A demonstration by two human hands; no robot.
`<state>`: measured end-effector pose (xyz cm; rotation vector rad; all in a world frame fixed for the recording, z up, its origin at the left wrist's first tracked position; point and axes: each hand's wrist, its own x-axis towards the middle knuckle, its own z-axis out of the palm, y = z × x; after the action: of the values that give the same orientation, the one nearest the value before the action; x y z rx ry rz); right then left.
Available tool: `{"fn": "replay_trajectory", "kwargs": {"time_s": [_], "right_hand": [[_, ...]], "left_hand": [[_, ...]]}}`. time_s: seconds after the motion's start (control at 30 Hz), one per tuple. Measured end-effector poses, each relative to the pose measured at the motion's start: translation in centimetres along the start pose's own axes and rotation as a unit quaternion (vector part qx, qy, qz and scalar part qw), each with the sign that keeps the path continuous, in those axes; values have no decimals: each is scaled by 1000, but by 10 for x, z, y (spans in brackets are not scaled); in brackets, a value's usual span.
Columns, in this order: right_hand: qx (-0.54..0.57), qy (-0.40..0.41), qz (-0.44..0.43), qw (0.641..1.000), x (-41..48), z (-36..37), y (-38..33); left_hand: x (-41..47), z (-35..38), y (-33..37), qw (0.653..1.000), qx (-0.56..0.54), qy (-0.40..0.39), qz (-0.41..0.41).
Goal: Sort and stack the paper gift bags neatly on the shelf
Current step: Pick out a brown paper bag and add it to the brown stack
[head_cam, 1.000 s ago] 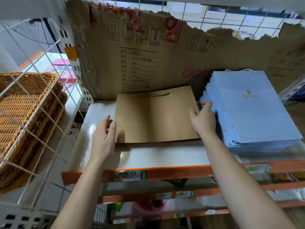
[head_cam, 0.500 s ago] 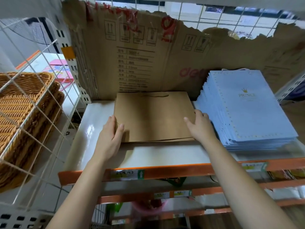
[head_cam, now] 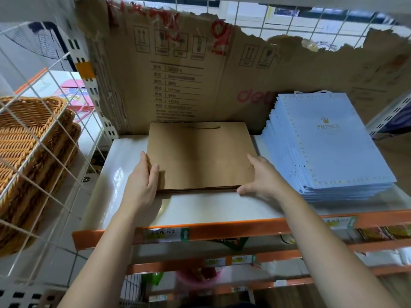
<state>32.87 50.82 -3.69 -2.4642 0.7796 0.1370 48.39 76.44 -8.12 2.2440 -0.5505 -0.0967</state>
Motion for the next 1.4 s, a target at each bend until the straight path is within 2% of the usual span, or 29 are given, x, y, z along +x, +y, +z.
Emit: {"fn": "replay_trajectory", "kwargs": {"time_s": [0.23, 0.3, 0.37, 0.57, 0.67, 0.77, 0.97, 1.17, 1.4], "right_hand": [[-4, 34, 1, 999, -3, 1, -2], [-1, 37, -9, 999, -7, 0, -3], [19, 60, -45, 997, -15, -4, -5], [29, 239, -164, 957, -53, -38, 7], [28, 333, -173, 926, -74, -63, 32], [26, 387, -147, 910, -91, -90, 76], [40, 405, -85, 909, -123, -134, 189], [28, 364, -20, 931, -164, -184, 321], [10, 312, 21, 950, -189, -221, 439]], "left_hand": [[11, 4, 0, 992, 124, 4, 29], [11, 5, 10, 979, 187, 37, 72], [9, 5, 28, 968, 205, 69, 124], [3, 27, 103, 948, 176, 101, 247], [2, 48, 149, 939, 162, 72, 295], [-7, 81, 197, 929, 173, 33, 326], [-44, 173, 295, 908, 147, 17, 391], [-98, 282, 399, 898, 116, -49, 421], [-138, 400, 461, 918, 125, -141, 350]]}}
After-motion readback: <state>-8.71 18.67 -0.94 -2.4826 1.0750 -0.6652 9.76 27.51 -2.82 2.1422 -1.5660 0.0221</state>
